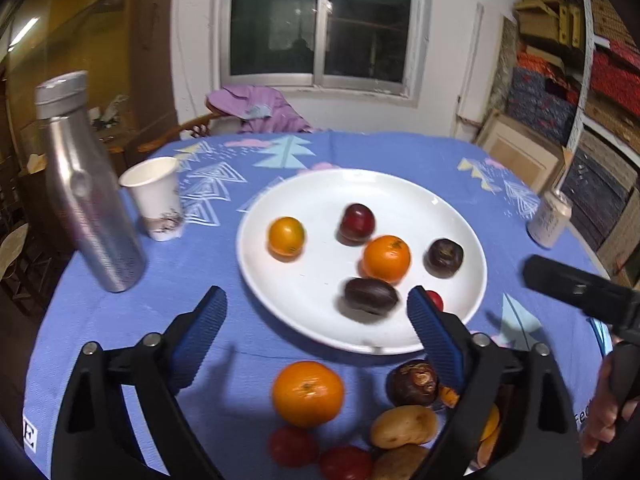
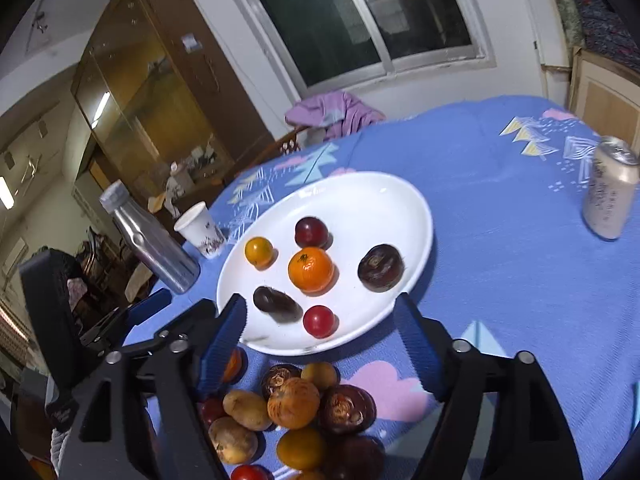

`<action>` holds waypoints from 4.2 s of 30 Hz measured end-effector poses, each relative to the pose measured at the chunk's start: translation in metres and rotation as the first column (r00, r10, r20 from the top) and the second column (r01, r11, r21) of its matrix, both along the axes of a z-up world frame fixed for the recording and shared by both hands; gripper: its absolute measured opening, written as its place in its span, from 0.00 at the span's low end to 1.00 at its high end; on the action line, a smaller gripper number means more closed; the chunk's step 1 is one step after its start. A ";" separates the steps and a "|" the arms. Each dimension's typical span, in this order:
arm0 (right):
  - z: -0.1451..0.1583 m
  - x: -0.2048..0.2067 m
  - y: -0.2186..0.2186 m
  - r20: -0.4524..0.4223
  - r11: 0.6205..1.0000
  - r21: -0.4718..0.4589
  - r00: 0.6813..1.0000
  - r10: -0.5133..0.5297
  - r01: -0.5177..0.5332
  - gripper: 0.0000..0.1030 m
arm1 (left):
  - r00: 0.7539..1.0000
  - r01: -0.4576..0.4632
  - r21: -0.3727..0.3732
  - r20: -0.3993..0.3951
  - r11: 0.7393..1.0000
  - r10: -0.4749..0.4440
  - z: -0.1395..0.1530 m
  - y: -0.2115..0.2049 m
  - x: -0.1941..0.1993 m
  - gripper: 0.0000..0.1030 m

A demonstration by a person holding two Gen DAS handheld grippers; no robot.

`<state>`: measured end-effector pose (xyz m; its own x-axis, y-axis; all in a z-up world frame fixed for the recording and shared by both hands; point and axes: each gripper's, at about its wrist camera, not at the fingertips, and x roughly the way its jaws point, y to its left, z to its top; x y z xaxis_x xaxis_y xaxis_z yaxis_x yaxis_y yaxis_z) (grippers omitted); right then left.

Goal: Organize fruits
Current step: 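Place the mangosteen and the red tomato onto the white plate, opening both grippers, then move the left gripper onto the orange on the tablecloth and close it, then grasp the pale striped fruit with the right gripper while the left gripper lifts the orange, then carry the orange and striped fruit onto the white plate, open both grippers, withdraw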

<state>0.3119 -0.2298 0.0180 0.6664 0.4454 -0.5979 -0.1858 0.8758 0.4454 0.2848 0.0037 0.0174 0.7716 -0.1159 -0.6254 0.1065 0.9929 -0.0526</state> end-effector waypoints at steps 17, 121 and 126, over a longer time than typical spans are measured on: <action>-0.038 -0.027 -0.071 -0.184 0.956 0.221 0.971 -0.151 0.191 0.93 | 0.993 -0.022 0.107 -0.111 0.994 0.034 -0.044 0.012 -0.025 0.92; 0.069 0.034 -0.005 0.108 0.994 0.102 0.994 0.014 -0.025 0.38 | 0.999 0.014 -0.081 0.033 0.997 -0.012 0.049 -0.005 0.031 0.45; 0.023 0.082 0.017 0.021 1.000 0.009 1.000 0.019 -0.019 0.38 | 0.997 -0.008 -0.045 -0.071 0.999 0.004 0.000 -0.005 0.072 0.45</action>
